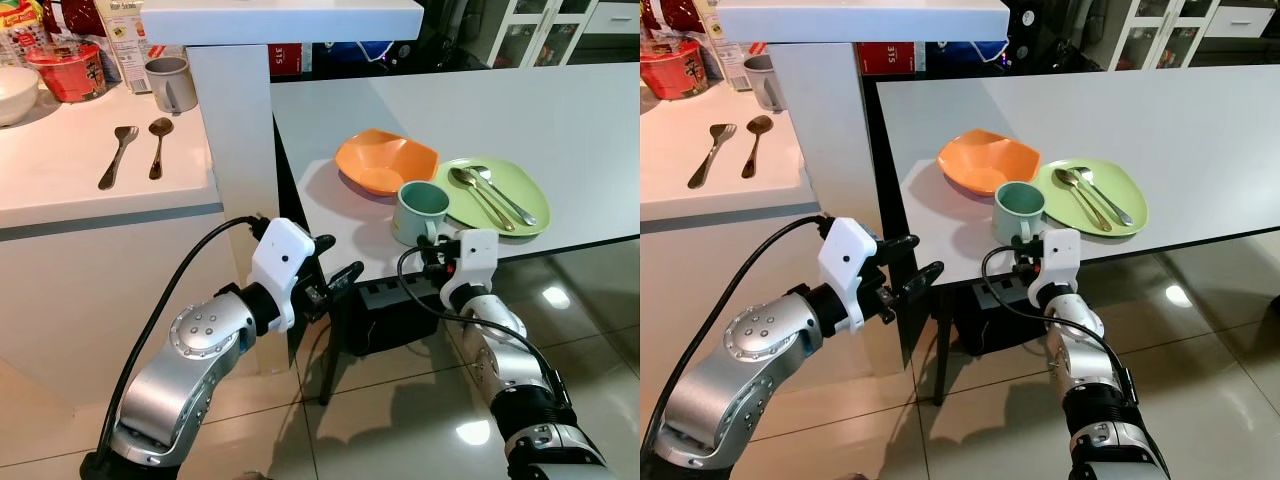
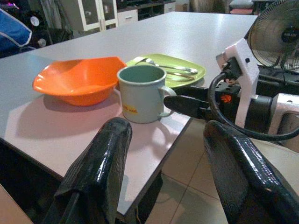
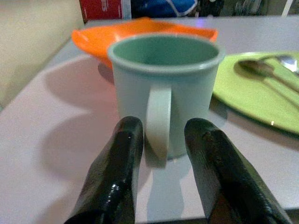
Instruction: Setting the table
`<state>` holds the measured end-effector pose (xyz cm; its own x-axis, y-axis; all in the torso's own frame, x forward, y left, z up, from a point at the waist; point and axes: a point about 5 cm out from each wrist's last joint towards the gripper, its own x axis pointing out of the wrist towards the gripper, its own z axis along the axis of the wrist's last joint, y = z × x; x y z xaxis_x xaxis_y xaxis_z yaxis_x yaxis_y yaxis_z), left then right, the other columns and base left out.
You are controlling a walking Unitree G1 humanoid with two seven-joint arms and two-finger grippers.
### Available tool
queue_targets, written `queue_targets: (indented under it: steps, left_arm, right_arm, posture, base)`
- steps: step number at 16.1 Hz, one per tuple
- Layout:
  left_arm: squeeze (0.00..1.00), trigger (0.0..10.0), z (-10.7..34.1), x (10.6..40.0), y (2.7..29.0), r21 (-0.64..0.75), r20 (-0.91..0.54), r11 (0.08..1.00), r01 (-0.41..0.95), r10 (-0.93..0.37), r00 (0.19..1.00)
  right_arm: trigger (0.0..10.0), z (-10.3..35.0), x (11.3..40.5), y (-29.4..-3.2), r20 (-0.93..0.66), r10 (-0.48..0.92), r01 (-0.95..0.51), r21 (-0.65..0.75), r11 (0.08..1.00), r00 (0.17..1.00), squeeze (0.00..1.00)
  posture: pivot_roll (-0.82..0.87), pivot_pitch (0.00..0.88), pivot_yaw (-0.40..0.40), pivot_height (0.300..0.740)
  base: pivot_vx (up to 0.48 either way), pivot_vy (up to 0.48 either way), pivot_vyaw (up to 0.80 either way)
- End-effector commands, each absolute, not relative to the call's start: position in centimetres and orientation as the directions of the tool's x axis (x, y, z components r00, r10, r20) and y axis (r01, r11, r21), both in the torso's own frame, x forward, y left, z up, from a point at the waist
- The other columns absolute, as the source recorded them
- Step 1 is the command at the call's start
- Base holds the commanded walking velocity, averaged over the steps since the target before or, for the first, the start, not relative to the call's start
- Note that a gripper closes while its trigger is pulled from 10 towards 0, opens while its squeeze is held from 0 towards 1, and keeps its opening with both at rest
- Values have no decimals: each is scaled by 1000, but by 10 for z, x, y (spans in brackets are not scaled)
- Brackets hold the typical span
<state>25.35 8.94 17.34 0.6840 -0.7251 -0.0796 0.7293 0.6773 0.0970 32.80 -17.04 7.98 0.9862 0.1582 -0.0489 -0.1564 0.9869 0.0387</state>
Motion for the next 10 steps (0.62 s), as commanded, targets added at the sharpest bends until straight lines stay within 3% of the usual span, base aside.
queue_targets:
  steps: [1,4,5,6,10]
  left_arm:
    - [0,10000,176,254,90,112,-73,677,727,-725,685]
    - [0,10000,177,255,92,128,-64,684,718,-717,694]
    - [0,10000,178,255,94,139,-59,697,703,-703,709]
    - [0,10000,178,255,98,150,-56,728,669,-669,741]
    - [0,10000,178,261,137,168,-7,899,404,-409,913]
  right_arm:
    - [10000,87,330,-172,0,150,-150,37,988,989,1000]
    - [10000,97,327,-172,78,133,-132,-16,991,988,1000]
    - [10000,103,325,-171,118,136,-131,-51,990,984,867]
    - [10000,112,320,-172,167,113,-104,-62,993,979,0]
    - [10000,169,286,-169,394,67,-38,-82,996,917,0]
  posture:
    - [25,37,-7,740]
    - [27,30,-10,740]
    - [26,28,-10,740]
    - [25,27,-11,740]
    - [15,18,-2,740]
  base:
    - [0,0,0]
    - [0,0,0]
    - [0,0,0]
    - [0,0,0]
    - [0,0,0]
